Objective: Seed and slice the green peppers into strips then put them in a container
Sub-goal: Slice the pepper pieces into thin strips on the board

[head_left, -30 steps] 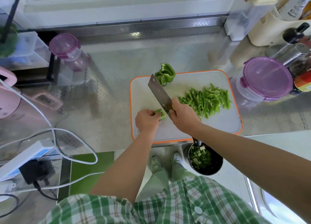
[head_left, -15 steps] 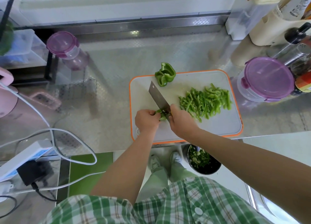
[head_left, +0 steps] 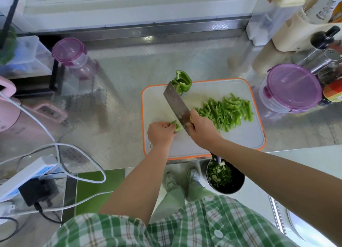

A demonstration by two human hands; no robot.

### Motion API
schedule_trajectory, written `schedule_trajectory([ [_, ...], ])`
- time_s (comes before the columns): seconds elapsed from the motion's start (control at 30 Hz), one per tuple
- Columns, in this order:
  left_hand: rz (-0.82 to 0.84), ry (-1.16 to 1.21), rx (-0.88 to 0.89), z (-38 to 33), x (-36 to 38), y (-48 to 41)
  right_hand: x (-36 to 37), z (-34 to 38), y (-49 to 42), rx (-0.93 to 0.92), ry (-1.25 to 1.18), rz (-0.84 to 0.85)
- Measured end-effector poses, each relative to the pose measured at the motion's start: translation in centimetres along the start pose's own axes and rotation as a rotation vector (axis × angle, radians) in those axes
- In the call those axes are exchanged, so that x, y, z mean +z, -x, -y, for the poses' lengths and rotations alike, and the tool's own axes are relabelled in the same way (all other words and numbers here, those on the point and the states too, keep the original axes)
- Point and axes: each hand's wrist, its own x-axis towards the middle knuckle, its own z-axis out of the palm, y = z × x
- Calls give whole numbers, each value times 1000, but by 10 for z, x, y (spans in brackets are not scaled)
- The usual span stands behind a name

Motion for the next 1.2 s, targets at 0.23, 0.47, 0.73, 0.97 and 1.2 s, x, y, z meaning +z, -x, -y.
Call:
schedule_trajectory([
  [0.23, -2, -33, 14, -1, 2, -4, 5, 6, 4, 25, 110, 62],
  [0.47, 31, 56, 0, 3, -1, -7, 24, 7, 0, 41, 213, 67],
  [0.73, 22, 164, -36, 3, -2, -2, 10, 5, -1, 38, 44, -34],
  [0.97, 9, 142, -48, 3, -1, -4, 6, 18, 6, 44, 92, 59],
  [1.2, 37, 82, 14, 7, -2, -6, 29, 20, 2, 96, 248, 62],
])
